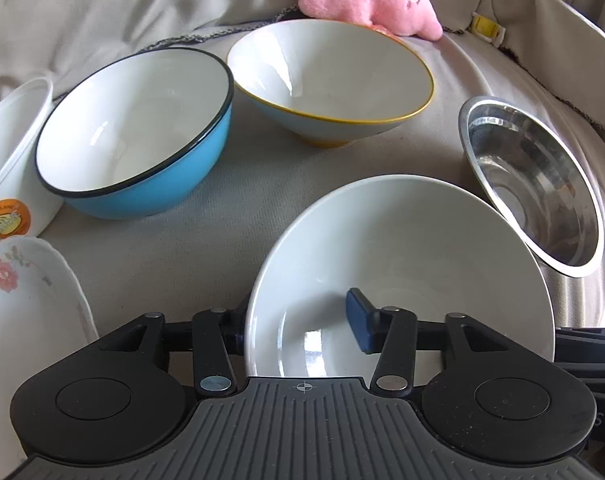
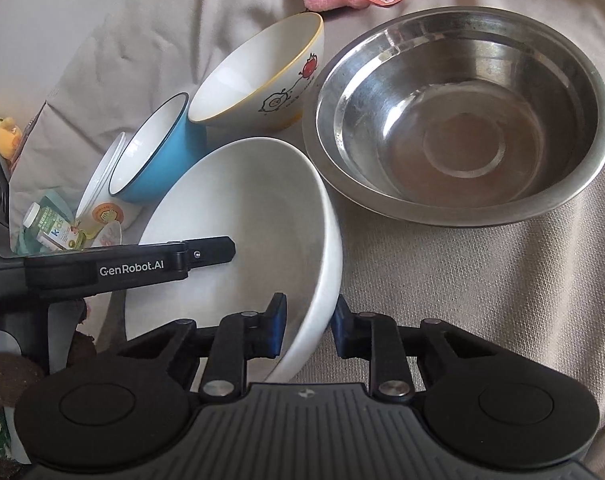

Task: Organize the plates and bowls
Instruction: 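Lift the white bowl onto the flowered plate and open the left tool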

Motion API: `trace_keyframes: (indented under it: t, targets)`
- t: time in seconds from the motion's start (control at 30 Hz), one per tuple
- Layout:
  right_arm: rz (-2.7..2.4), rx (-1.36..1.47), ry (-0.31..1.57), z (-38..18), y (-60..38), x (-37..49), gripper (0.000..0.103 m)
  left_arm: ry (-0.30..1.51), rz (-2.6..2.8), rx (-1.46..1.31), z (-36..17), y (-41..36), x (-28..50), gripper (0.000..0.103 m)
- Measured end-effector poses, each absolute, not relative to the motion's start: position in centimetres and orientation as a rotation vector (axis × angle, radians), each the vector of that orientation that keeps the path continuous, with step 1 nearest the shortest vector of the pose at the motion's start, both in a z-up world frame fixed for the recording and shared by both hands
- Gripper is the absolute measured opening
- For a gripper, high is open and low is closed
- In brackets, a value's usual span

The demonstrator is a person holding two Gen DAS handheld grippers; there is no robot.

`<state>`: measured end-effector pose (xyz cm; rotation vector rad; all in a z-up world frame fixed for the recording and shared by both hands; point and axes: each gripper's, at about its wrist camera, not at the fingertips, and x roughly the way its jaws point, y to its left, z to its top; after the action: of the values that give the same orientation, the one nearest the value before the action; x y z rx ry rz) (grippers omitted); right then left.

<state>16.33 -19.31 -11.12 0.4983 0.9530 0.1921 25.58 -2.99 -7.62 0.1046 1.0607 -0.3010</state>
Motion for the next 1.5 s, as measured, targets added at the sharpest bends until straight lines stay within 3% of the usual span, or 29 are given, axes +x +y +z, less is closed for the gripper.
trace_keyframes:
  t: [0.47, 0.6, 1.03, 1.5]
  targets:
    - [0.157, 0.338, 0.892, -10.3, -17.0, 15.2, 0.027, 1.126, -0.295, 0.050, -7.5, -2.3, 25.9, 0.056]
    - [0.182, 0.351, 0.894, -9.7, -16.9, 15.1, 0.027, 1.052, -0.266, 0.029, -6.4, -0.6, 24.1, 0.040]
    - [0.381, 0.177, 0.777, -2.7, -6.9, 16.8, 0.027, 0.832, -0.096, -0.078, 0.2, 11.1, 17.9, 0.040]
    - [0.541, 0.069, 0.923, -6.4, 3.4, 19.7, 0.028, 0.958, 0.110, -0.197, -4.3, 19.6, 16.4, 0.041]
